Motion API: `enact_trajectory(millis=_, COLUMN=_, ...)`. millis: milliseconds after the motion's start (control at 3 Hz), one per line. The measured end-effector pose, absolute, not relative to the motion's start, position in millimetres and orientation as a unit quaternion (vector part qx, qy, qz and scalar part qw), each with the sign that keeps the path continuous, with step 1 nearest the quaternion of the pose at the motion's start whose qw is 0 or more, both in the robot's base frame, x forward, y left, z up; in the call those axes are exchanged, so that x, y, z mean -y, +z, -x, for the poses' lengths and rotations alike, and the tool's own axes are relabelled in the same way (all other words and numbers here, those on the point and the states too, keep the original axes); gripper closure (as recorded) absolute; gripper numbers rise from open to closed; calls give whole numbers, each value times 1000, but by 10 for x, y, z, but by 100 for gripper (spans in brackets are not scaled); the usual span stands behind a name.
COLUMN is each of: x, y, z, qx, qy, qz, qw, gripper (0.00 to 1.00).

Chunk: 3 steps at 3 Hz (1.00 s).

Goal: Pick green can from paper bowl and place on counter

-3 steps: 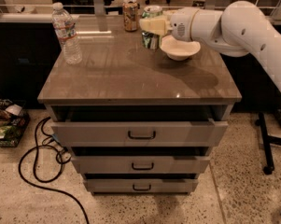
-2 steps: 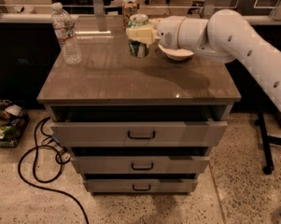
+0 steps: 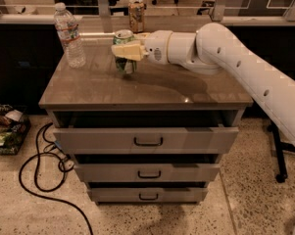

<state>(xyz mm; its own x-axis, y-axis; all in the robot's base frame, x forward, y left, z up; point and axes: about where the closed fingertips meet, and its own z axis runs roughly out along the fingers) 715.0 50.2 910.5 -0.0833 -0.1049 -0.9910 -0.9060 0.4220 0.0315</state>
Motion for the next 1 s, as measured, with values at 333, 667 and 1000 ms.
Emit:
enact_trajectory(millis=333, x=-657, y=8946, z=-7092, qx=-643, qy=365, qz=412, qw=533, gripper=100)
enact_trajectory(millis=667, x=-680, y=8953, z=-7088, qx=-641, qy=366, qz=413, qw=533, gripper=82)
enact_trajectory(millis=1000, x=-709, y=8950, z=-7081, qx=-641, qy=368, qz=414, qw=532, gripper=59)
